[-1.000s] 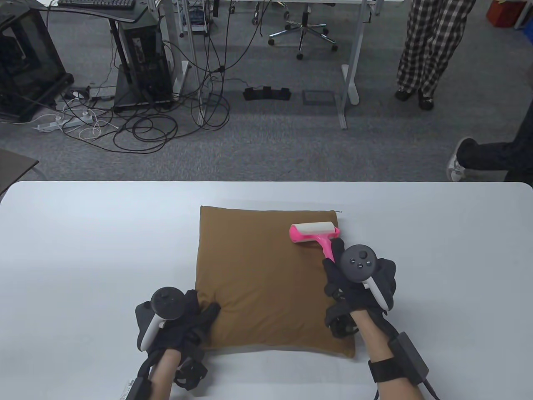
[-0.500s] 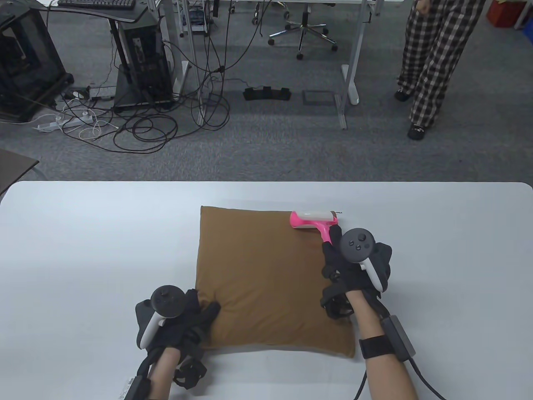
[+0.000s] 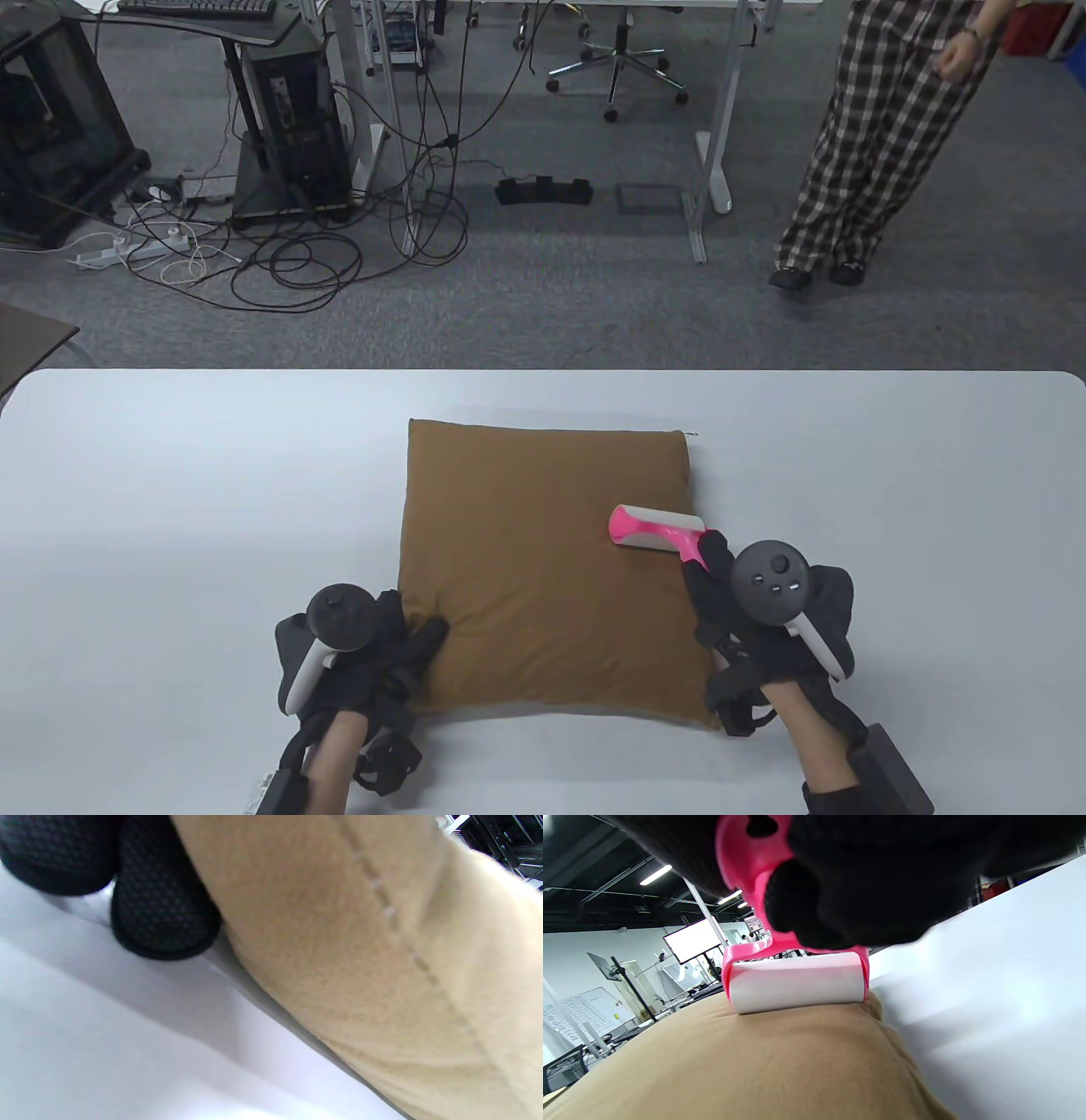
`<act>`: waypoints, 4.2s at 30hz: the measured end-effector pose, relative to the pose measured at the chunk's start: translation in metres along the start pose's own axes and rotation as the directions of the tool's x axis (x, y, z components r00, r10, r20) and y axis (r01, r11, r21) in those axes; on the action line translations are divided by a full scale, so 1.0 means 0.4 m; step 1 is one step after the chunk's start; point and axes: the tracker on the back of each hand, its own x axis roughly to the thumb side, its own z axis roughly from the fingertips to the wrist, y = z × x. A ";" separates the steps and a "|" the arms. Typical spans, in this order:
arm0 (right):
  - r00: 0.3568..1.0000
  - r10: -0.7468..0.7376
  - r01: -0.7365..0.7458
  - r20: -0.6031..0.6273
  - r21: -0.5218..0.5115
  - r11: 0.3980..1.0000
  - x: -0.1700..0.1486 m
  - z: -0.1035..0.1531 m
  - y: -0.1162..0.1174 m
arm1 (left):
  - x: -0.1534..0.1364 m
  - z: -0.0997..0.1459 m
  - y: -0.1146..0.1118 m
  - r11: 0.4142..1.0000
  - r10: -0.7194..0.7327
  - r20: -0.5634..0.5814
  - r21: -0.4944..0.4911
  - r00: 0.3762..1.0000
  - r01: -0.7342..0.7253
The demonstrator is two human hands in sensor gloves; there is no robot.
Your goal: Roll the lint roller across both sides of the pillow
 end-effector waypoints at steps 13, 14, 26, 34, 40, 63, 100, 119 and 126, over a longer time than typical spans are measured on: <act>0.997 -0.044 0.042 0.057 0.037 0.998 -0.022 0.151 -0.057 | -0.004 0.015 0.002 0.998 -0.025 0.011 0.052 1.000 0.024; 0.996 -0.077 0.075 0.048 0.040 0.996 -0.026 0.150 -0.064 | -0.004 0.018 0.004 0.998 -0.022 0.013 0.062 1.000 0.021; 0.930 -0.365 0.367 0.037 -0.084 0.927 0.045 0.071 -0.036 | 0.097 0.129 0.069 0.881 -0.044 0.380 0.451 0.924 -0.144; 0.821 -0.538 0.530 0.192 0.095 0.842 0.216 0.050 0.083 | 0.185 0.177 0.026 0.940 0.071 0.607 0.224 0.791 -0.257; 0.813 -0.483 0.457 0.324 0.160 0.875 0.294 0.086 0.163 | 0.179 0.147 -0.032 0.912 0.394 0.544 -0.130 0.741 -0.390; 0.952 -0.005 0.045 0.305 -0.127 0.991 0.213 0.096 0.128 | 0.124 0.117 -0.004 0.790 0.559 0.485 -0.067 0.673 -0.609; 0.900 0.012 -0.057 -0.435 -0.090 0.994 -0.237 -0.039 0.082 | 0.016 0.091 0.056 0.713 0.641 0.391 0.015 0.661 -0.701; 0.653 -0.102 -0.132 -0.750 -0.246 0.960 -0.434 0.018 -0.002 | 0.018 0.098 0.058 0.692 0.669 0.387 -0.012 0.635 -0.722; 0.855 0.039 -0.218 -0.517 -0.289 0.932 -0.256 0.017 0.008 | 0.004 0.094 0.072 0.764 0.590 0.354 0.045 0.725 -0.644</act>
